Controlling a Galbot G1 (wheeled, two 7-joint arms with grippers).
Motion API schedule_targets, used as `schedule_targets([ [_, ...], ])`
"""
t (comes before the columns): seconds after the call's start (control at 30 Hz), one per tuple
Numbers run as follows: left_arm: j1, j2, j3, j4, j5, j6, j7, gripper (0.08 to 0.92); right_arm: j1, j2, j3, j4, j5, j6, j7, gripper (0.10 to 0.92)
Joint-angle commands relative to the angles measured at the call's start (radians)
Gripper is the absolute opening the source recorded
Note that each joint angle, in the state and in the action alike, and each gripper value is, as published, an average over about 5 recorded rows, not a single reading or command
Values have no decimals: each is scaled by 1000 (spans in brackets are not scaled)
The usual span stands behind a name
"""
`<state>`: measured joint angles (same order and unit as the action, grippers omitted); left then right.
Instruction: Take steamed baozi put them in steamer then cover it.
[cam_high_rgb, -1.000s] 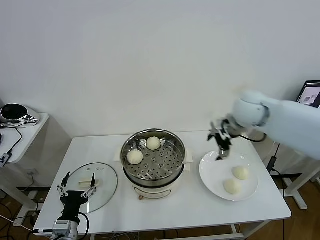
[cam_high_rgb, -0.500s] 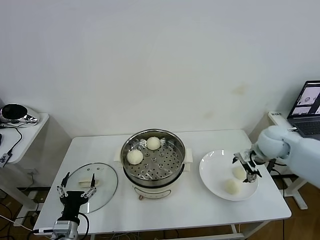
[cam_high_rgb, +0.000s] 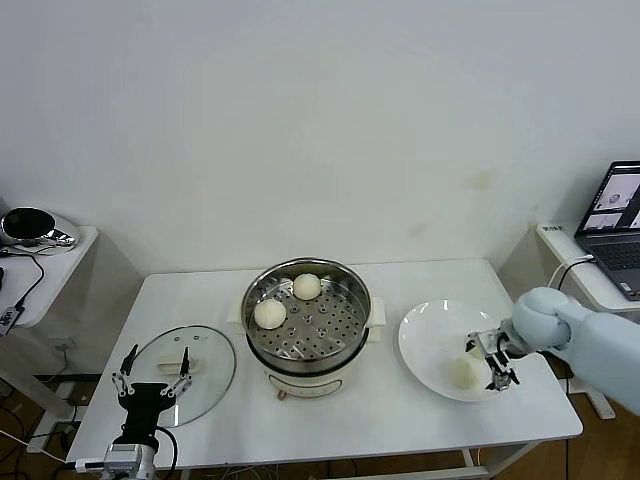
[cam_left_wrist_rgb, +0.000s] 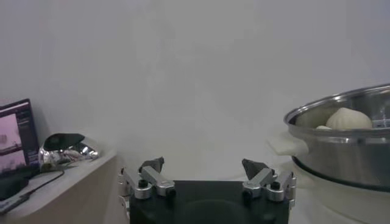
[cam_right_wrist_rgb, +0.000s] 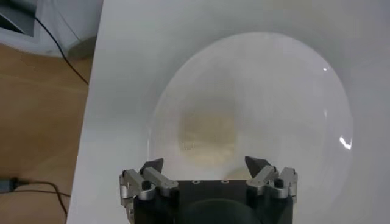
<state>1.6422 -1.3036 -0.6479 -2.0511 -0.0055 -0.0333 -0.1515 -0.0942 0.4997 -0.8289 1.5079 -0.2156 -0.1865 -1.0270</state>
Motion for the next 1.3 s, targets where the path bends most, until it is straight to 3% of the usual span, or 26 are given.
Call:
schedule_targets([
  [0.03, 1, 0, -1, -2, 0, -1, 0, 823, -66, 53, 44, -46, -19, -9, 14, 823],
  [0.27, 1, -2, -4, -2, -1, -1, 0, 823, -69, 59, 44, -61, -28, -22, -1, 785],
  [0.63, -8, -2, 6, -4, 3, 2, -1, 823, -44, 56, 46, -60, -4, -28, -9, 589],
  [1.03, -17, 7, 13, -8, 1, 6, -1, 823, 305, 8, -44, 0, 151, -44, -57, 549],
  [1.3, -18, 10, 10, -6, -2, 4, -2, 823, 660, 118, -198, 11, 312, -67, -67, 543],
])
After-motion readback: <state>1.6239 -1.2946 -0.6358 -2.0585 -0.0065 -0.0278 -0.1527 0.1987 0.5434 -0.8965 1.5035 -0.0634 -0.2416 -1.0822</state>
